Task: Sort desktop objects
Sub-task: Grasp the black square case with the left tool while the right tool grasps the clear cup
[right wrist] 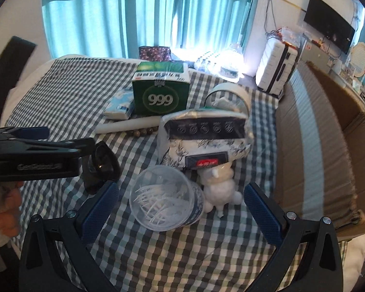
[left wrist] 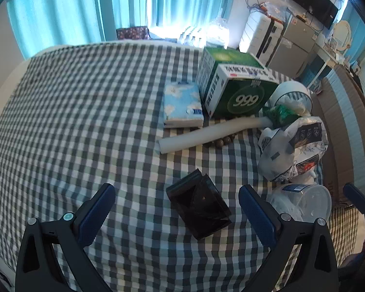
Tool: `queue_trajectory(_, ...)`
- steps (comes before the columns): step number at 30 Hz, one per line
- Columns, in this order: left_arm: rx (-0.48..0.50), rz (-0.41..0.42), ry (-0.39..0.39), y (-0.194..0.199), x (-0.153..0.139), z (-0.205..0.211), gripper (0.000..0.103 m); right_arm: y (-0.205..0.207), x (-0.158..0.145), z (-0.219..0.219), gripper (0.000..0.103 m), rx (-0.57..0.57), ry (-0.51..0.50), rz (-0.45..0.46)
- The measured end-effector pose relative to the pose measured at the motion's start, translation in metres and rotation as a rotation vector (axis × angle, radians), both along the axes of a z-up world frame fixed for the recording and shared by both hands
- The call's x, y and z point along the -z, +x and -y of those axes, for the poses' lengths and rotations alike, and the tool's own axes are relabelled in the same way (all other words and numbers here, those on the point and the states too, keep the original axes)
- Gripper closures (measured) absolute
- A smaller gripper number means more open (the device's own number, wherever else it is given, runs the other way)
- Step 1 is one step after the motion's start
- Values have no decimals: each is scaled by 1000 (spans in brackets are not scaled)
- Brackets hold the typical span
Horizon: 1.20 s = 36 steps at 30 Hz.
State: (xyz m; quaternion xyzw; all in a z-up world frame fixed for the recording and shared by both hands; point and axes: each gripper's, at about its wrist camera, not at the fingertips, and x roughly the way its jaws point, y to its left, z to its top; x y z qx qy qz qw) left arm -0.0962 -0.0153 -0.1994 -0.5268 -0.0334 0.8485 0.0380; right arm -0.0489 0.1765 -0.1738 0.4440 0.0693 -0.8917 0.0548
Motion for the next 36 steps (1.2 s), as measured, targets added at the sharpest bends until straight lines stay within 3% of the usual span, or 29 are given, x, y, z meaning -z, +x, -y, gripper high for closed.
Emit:
queue_trajectory(4, -3, 54, 7, -6, 24, -3, 0, -3, 14, 5, 0, -22, 20, 24)
queue_trajectory(10, -49, 64, 28, -5, 44, 5, 1, -12, 30, 7, 0, -26, 43, 52)
queue_trajectory(13, -59, 52, 43, -3, 46, 7, 9, -16, 34, 6, 5, -19, 50, 56)
queue_trajectory(16, -61, 50, 50, -2, 50, 10, 14, -19, 41, 6, 17, -19, 37, 94)
queue_trajectory(19, -62, 44, 78, 0, 51, 11, 26, -20, 48, 8, 28, -25, 45, 122)
queue_trajectory(21, -53, 33, 87, 2, 51, 11, 41, -19, 51, 8, 34, -36, 44, 128)
queue_trajectory(26, -36, 14, 69, 2, 39, 2, 55, -16, 49, 3, 36, -32, -4, 109)
queue_trajectory(36, -28, -54, 46, 8, 18, 8, 57, -4, 44, -2, 37, -55, -54, 106)
